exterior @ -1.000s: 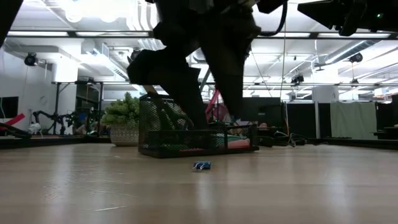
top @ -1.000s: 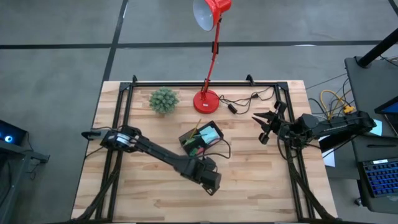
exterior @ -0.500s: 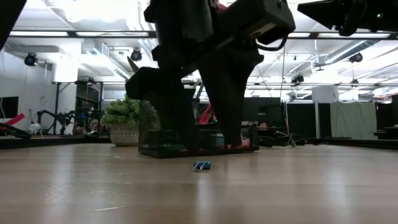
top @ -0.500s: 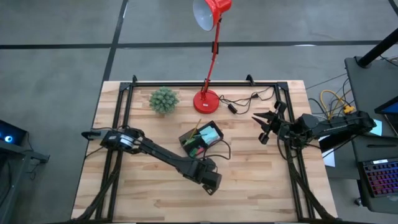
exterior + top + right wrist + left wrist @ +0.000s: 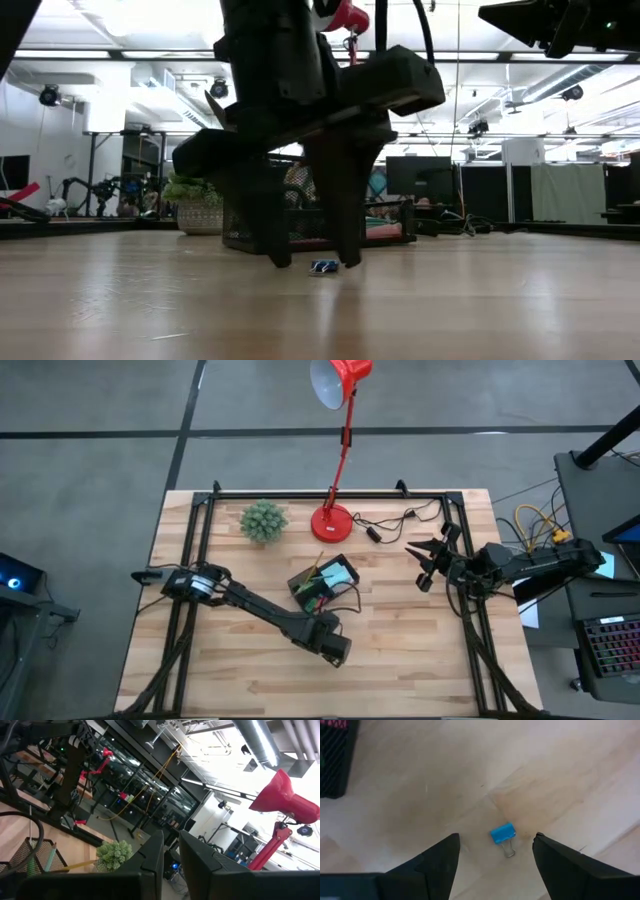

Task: Pick and place office supplies into organizer
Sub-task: Put the blue binder clip into the black desk organizer

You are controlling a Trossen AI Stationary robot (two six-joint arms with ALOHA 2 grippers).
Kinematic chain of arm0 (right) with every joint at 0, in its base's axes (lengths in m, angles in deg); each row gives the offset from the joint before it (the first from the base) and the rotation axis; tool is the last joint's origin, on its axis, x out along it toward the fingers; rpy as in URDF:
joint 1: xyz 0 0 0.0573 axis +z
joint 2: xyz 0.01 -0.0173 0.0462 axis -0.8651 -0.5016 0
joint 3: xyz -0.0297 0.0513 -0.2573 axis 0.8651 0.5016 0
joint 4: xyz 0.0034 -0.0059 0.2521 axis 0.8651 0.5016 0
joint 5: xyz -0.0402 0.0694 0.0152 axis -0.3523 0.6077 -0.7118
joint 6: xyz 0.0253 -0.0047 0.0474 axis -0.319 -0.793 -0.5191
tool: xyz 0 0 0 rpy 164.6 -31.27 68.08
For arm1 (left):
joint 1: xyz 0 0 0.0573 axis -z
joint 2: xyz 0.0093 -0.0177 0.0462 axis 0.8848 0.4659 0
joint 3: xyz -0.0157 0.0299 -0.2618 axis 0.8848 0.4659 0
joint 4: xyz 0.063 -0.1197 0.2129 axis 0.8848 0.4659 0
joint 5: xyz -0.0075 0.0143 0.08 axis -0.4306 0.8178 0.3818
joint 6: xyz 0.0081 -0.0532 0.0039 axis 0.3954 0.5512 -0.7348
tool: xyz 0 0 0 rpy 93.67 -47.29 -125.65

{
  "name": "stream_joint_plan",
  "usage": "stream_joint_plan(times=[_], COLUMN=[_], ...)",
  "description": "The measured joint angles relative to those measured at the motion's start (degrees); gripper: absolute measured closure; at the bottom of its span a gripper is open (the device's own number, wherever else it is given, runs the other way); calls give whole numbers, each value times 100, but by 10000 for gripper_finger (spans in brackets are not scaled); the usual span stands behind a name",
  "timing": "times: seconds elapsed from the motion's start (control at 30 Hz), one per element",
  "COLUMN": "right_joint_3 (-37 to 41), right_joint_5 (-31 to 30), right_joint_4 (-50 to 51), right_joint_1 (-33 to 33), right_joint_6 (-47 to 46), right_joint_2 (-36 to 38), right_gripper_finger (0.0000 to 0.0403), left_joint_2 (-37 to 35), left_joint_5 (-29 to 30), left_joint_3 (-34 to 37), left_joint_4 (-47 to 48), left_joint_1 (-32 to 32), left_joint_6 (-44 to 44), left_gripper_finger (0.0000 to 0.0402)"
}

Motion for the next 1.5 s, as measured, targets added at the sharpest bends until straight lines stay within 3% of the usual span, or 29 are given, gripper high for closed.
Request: stream_joint_plan(times=[0.37, 1.17, 1.5], right_joint_3=[0, 0, 0], right_joint_5=[0, -2, -2], right_joint_4=[0, 0, 0], right_joint_1=[2, 0, 1], right_joint_6=[0, 0, 0], right_joint_2=[0, 0, 0], right_gripper_finger=[351, 351, 351], left_joint_2=[-3, 1, -3], left_joint_5=[107, 265, -56], left_joint_3=[64, 262, 231], left_joint_4=[-121, -389, -246], left_joint_1=[-78, -61, -74], left_joint_6=[547, 713, 752], left_gripper_finger=[165, 166, 251])
